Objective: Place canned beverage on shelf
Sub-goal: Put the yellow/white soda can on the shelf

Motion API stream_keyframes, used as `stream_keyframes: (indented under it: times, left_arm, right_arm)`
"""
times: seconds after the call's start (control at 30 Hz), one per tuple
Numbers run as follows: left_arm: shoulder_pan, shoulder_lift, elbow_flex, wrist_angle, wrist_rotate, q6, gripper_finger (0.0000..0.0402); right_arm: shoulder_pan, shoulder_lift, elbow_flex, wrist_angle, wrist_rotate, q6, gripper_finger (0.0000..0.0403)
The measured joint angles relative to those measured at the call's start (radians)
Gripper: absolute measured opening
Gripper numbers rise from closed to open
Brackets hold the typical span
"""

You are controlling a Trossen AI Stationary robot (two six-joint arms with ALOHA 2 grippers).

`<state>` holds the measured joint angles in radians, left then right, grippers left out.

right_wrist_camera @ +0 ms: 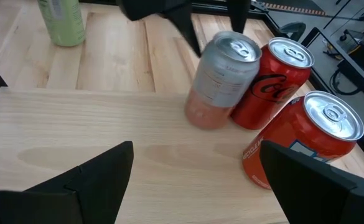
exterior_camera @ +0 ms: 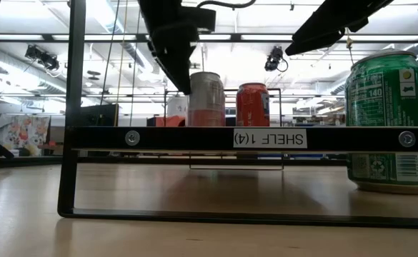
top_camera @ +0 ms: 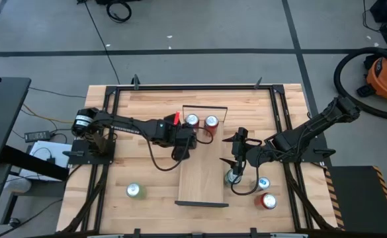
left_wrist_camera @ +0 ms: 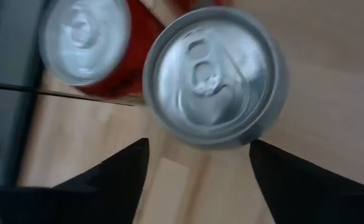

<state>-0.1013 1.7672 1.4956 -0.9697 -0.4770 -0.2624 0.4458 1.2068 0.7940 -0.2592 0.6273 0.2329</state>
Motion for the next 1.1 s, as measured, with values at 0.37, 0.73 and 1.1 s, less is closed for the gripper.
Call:
stream_keyframes:
  times: [0.37, 0.73, 1.1]
  left_arm:
    - [-0.010, -0.011, 0.001, -0.057, -0.009, 0.011, 0.0213]
    - [-0.027, -0.018, 0.002, -0.017, 0.079, -0.197, 0.0291]
    - [0.066, -0.014, 0.002, 0.132, 0.167, -0.293, 0.0390]
  right_arm:
    - [0.000, 0.000, 0.000, 0.000, 0.000, 0.000, 0.0360]
    - [0.000, 0.000, 0.000, 0.025, -0.015, 0.000, 0.0360]
    - [0.000, 0.000, 0.000, 0.049, -0.035, -0.048, 0.0360]
